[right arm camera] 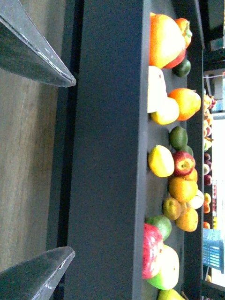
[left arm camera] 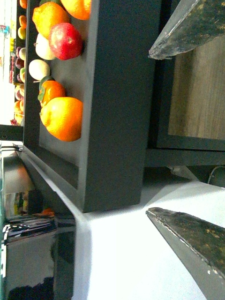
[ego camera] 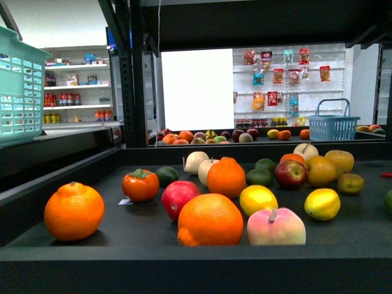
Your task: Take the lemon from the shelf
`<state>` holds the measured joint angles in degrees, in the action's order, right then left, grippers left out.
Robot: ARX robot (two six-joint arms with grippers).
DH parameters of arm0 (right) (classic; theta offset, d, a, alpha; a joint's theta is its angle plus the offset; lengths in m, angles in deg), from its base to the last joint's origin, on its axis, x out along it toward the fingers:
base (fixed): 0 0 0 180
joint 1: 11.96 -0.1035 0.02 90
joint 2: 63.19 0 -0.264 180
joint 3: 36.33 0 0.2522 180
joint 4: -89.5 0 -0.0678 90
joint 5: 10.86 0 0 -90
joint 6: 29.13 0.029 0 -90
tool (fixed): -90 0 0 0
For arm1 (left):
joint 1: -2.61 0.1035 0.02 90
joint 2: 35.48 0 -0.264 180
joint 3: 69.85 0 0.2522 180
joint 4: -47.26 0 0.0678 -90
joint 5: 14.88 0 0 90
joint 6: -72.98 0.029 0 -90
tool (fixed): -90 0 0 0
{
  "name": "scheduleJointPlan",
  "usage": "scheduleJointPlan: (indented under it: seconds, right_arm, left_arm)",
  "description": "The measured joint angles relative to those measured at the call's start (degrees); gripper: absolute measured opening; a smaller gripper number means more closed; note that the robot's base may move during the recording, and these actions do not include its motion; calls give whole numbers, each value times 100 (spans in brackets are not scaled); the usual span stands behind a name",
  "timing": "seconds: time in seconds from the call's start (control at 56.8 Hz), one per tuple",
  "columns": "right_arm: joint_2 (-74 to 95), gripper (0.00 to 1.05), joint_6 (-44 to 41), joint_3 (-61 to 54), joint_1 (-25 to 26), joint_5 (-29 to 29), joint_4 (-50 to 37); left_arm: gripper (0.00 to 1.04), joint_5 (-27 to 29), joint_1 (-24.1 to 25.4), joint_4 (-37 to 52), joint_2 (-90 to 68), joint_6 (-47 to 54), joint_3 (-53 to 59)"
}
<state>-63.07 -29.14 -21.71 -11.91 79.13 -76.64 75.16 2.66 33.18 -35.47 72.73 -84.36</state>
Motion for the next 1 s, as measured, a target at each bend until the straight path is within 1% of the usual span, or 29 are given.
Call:
scheduleJointPlan:
  seconds: [1.003]
  right_arm:
    - [0, 102, 2, 0, 0, 2, 0]
  left_arm:
    - [97, -2, 0, 2, 0, 4, 0]
